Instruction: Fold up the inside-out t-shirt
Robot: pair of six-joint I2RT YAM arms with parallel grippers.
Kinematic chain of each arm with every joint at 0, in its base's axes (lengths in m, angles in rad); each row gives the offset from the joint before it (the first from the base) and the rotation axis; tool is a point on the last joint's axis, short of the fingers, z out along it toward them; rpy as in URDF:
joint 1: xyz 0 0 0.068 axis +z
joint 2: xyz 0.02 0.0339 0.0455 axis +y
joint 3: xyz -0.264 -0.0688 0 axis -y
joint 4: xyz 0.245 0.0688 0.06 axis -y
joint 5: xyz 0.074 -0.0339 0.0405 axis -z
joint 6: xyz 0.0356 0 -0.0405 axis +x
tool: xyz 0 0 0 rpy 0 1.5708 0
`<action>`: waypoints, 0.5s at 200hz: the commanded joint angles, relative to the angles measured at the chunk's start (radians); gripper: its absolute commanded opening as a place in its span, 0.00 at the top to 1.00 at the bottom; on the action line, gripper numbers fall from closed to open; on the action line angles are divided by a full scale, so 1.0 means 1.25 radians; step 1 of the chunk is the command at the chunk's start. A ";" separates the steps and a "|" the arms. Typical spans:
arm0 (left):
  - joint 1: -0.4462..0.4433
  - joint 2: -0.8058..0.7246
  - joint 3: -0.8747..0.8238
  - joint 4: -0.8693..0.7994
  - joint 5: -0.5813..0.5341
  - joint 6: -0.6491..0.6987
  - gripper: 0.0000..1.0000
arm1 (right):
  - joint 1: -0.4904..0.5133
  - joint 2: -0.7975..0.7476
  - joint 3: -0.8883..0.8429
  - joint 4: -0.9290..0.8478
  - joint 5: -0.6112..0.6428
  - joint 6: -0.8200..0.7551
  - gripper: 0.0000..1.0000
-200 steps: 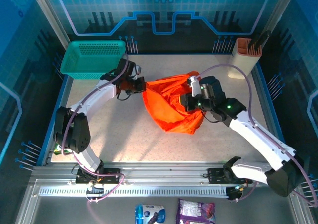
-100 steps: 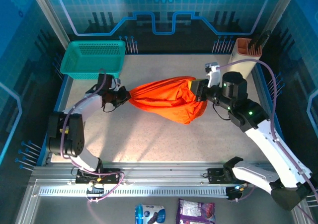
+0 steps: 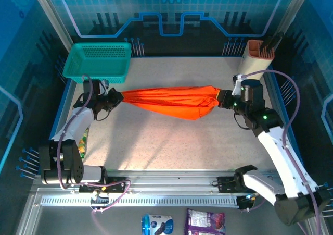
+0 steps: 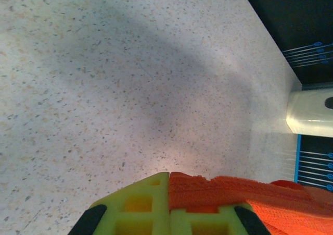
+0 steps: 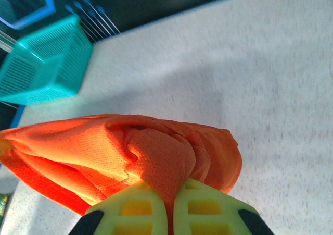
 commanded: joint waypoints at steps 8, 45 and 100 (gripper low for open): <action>0.006 0.011 0.021 -0.065 -0.053 0.024 1.00 | -0.018 0.054 -0.019 -0.036 -0.009 0.010 0.67; -0.059 0.033 0.026 -0.072 -0.051 0.031 1.00 | 0.078 0.091 -0.009 -0.052 0.059 -0.040 0.57; -0.091 0.038 0.020 -0.072 -0.060 0.028 1.00 | 0.265 0.270 0.051 -0.054 0.125 -0.109 0.51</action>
